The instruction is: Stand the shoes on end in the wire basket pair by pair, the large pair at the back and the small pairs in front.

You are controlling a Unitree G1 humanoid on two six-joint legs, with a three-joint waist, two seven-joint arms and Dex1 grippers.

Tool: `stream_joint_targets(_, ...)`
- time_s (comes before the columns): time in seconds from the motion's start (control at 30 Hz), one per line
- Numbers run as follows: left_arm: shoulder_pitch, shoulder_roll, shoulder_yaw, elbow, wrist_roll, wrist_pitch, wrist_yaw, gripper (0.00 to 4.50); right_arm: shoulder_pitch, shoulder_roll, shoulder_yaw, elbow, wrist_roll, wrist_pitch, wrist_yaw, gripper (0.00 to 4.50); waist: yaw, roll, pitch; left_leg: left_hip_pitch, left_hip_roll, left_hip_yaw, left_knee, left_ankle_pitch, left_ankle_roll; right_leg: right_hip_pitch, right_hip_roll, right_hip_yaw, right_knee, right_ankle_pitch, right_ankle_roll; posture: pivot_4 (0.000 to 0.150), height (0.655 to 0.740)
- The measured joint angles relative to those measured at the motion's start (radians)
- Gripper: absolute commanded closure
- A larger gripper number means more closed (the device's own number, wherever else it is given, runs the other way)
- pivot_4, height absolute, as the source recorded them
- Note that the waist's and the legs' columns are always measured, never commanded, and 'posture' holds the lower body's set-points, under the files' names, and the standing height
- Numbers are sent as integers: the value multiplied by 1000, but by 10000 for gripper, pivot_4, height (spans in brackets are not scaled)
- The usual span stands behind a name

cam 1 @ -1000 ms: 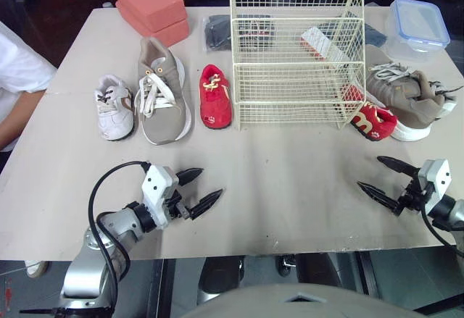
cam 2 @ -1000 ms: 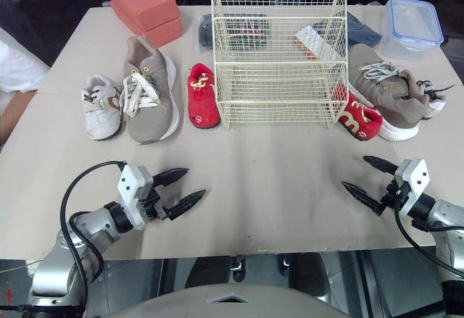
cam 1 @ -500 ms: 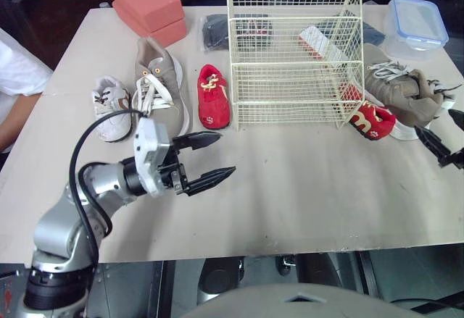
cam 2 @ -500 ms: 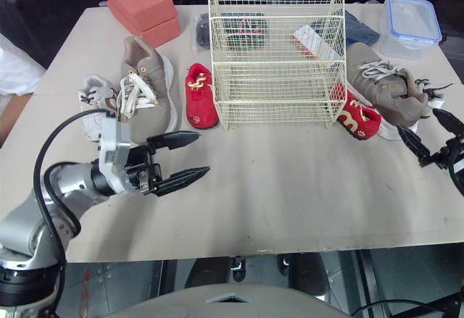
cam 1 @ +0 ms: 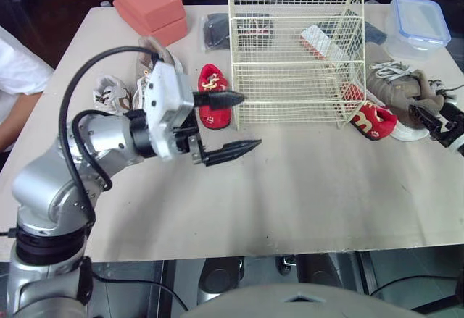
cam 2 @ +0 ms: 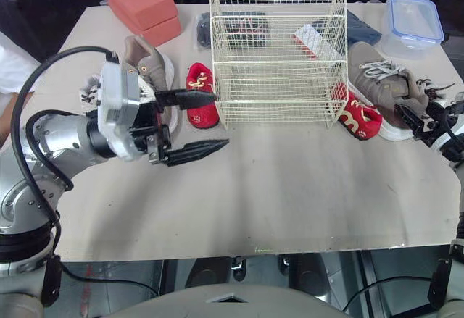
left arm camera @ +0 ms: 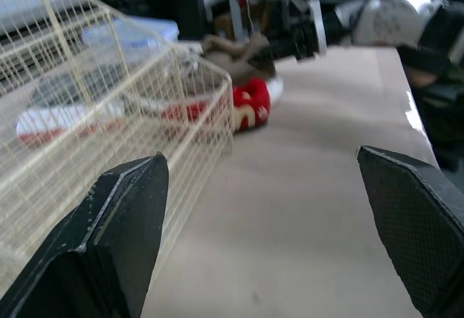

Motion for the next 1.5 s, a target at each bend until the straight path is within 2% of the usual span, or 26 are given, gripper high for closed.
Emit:
stream_joint_targets(0.17, -31, -21, -8, -13, -28, 18, 39, 0, -1, 0, 3, -1, -5, 2, 2, 43077, 3, -1, 0, 0, 0, -1, 0, 1, -1, 0, 1, -1, 0, -1, 2, 1500, 6860)
stream_joint_targets(0.2, -39, -23, -9, -17, -31, 22, 42, 0, 0, 1, 3, -2, -6, 2, -1, 44373, 3, -1, 0, 0, 0, -1, 0, 1, -1, 0, 1, -1, 0, -1, 2, 1500, 6860)
stream_joint_targets(0.43, -86, -44, -32, -3, -29, 24, 38, 0, 16, 44, -20, -27, -14, -50, -52, 44373, 3, 0, 1, 0, 0, -1, 0, 1, -2, 0, 1, -1, 0, -1, 2, 1500, 6860)
stream_joint_targets(0.57, -93, -44, -40, 17, -25, 21, 22, 0, 16, 60, -92, -60, 24, -84, -73, 44373, 4, 7, 6, -1, -1, 0, 0, 1, -2, -1, 0, -1, 0, -1, 2, 1500, 6860)
stream_joint_targets(0.63, -107, -41, -43, 46, -8, 7, -7, 0, 15, 66, -167, -141, 77, -120, -71, 44373, 5, 9, 8, -1, -1, -1, 0, 1, -2, -1, 1, -1, 0, -1, 2, 1500, 6860)
stream_joint_targets(0.8, -146, -14, -45, 111, 31, -24, -69, 0, 4, 57, -213, -330, 130, -201, -34, 44373, 0, 9, 9, 0, 0, 0, 0, 2, -3, -1, 3, 0, 0, -1, 2, 1500, 6860)
stream_joint_targets(1.03, -203, 46, -36, 171, 25, -41, -214, 0, 72, -70, -53, -585, 47, -343, 213, 44373, 4, 8, 10, -1, 0, -1, 0, 2, -3, -1, 2, -1, 0, -1, 2, 1500, 6860)
stream_joint_targets(1.23, -227, 53, -7, 182, -27, -37, -293, 0, 75, -167, 11, -617, 0, -445, 390, 44373, 7, 5, 13, -2, -1, -1, 1, 2, -2, -1, 0, -2, -1, -1, 3, 1500, 6860)
stream_joint_targets(1.37, -239, 59, -8, 179, -58, -16, -328, 0, -12, -275, 69, -620, 2, -497, 543, 44373, 2, 1, 17, -1, 0, -1, 1, 2, -3, -1, 1, -2, 0, -1, 2, 1500, 6860)
stream_joint_targets(1.5, -258, 72, -12, 192, -42, -17, -351, 0, -85, -287, 183, -626, -1, -554, 656, 44373, 3, -1, 19, -1, 1, -3, 1, 2, -4, -1, 2, -3, 0, -1, 2, 1500, 6860)
